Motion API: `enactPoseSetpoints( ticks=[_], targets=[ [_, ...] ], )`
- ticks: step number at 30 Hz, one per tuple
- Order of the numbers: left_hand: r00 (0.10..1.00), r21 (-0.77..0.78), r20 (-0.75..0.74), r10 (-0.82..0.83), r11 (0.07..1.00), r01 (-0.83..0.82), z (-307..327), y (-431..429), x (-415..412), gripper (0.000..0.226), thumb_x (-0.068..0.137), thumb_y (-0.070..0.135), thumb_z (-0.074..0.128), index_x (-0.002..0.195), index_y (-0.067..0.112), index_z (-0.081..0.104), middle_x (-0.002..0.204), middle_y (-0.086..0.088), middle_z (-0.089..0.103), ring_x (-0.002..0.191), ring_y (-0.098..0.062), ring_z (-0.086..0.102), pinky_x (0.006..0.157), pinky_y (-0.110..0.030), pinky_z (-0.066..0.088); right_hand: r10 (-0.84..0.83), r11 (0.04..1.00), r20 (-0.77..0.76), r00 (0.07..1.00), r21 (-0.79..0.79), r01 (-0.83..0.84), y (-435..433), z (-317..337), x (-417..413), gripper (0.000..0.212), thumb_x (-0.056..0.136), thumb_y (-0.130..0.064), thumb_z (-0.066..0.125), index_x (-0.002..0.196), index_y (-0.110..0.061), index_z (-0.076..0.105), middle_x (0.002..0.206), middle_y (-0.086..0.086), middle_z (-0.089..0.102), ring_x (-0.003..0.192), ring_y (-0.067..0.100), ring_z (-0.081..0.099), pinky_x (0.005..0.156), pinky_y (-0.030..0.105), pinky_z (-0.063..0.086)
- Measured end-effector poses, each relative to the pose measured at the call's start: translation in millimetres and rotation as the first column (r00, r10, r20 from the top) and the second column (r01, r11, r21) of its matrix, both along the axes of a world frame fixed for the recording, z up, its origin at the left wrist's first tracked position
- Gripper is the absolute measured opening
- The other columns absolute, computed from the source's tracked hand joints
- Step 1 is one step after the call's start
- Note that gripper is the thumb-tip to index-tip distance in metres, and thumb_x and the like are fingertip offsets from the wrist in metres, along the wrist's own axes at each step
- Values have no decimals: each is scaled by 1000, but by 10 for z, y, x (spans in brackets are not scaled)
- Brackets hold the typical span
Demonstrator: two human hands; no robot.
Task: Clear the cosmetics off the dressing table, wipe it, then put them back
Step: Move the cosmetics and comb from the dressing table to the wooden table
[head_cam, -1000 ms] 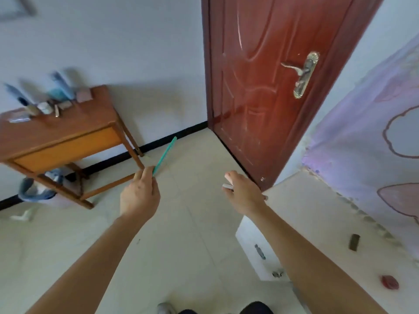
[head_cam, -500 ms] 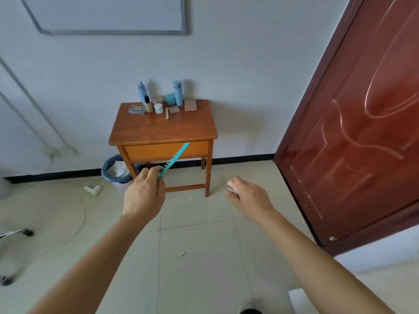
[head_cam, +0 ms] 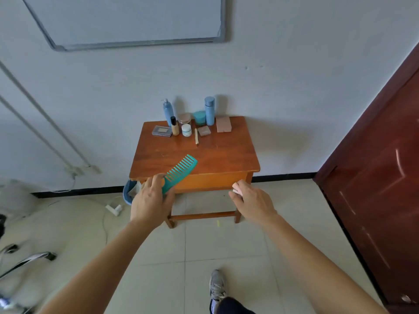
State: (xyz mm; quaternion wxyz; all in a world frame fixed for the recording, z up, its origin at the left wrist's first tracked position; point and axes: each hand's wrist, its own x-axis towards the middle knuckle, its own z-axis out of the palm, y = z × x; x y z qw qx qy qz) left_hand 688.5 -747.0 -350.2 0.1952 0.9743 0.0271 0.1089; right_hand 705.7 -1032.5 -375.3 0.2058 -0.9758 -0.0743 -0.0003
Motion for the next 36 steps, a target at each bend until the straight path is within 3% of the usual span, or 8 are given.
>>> enactPoseSetpoints(
  ticks=[2, 5, 10, 15, 19, 25, 29, 36],
  targets=[
    [1000, 22, -19, -5, 1000, 5, 41, 165, 418, 39, 95, 39, 57, 130, 27, 43, 118, 0, 59, 105, -19, 60, 55, -22, 43, -4, 999, 6, 1000, 39, 4, 130, 15, 468, 19, 100, -45, 44, 95, -27, 39, 77, -10, 52, 64, 14, 51, 51, 26, 34],
    [998, 62, -32, -54, 996, 56, 123, 421, 1012, 36, 94, 34, 59, 127, 23, 47, 116, -2, 59, 103, -20, 60, 65, -29, 53, -12, 998, 12, 1000, 56, 11, 359, 108, 1145, 15, 101, -43, 45, 98, -29, 41, 77, -13, 50, 60, 4, 48, 48, 19, 27],
    [990, 37, -129, -52, 998, 57, -4, 726, 1622, 35, 99, 29, 51, 133, 20, 45, 123, -4, 54, 111, -19, 53, 82, -34, 54, 19, 999, -31, 999, 40, -18, 712, 92, 1849, 13, 102, -43, 42, 99, -31, 38, 82, -13, 51, 63, 3, 50, 50, 16, 28],
    [970, 85, -212, -115, 987, 136, -270, 1100, 2331, 35, 101, 31, 47, 134, 23, 46, 126, 1, 55, 113, -16, 49, 97, -36, 46, 10, 1000, -79, 997, -5, -11, 1067, -53, 2476, 21, 104, -41, 40, 114, -24, 48, 93, -10, 52, 77, 8, 53, 55, 14, 28],
    [927, 130, -314, -206, 958, 257, -481, 1323, 2900, 31, 101, 34, 43, 133, 32, 44, 131, 9, 51, 118, -14, 43, 103, -36, 37, -91, 995, -140, 986, -50, 85, 1251, -154, 2870, 24, 104, -36, 43, 123, -23, 47, 102, -7, 56, 83, 9, 58, 66, 19, 42],
    [848, 104, -439, -297, 920, 377, -747, 1526, 3588, 36, 100, 30, 48, 135, 36, 42, 132, 10, 49, 119, -14, 42, 107, -39, 33, -157, 982, -168, 973, -132, 136, 1461, -357, 3225, 26, 103, -33, 47, 128, -29, 49, 110, -6, 56, 87, 8, 55, 69, 16, 42],
    [777, 77, -507, -373, 879, 471, -950, 1495, 3839, 41, 100, 29, 48, 139, 35, 37, 135, 7, 47, 123, -16, 40, 111, -42, 35, -186, 976, -211, 960, -150, 156, 1441, -562, 3318, 29, 102, -34, 49, 131, -32, 51, 113, -4, 58, 92, 12, 59, 79, 25, 53],
    [712, 70, -579, -398, 845, 530, -1255, 1245, 4060, 42, 102, 29, 45, 142, 34, 35, 138, 5, 45, 126, -19, 40, 111, -41, 36, -219, 965, -250, 943, -199, 171, 1215, -948, 3606, 36, 100, -27, 53, 135, -32, 50, 110, 0, 52, 97, 15, 51, 87, 32, 46]
  ],
)
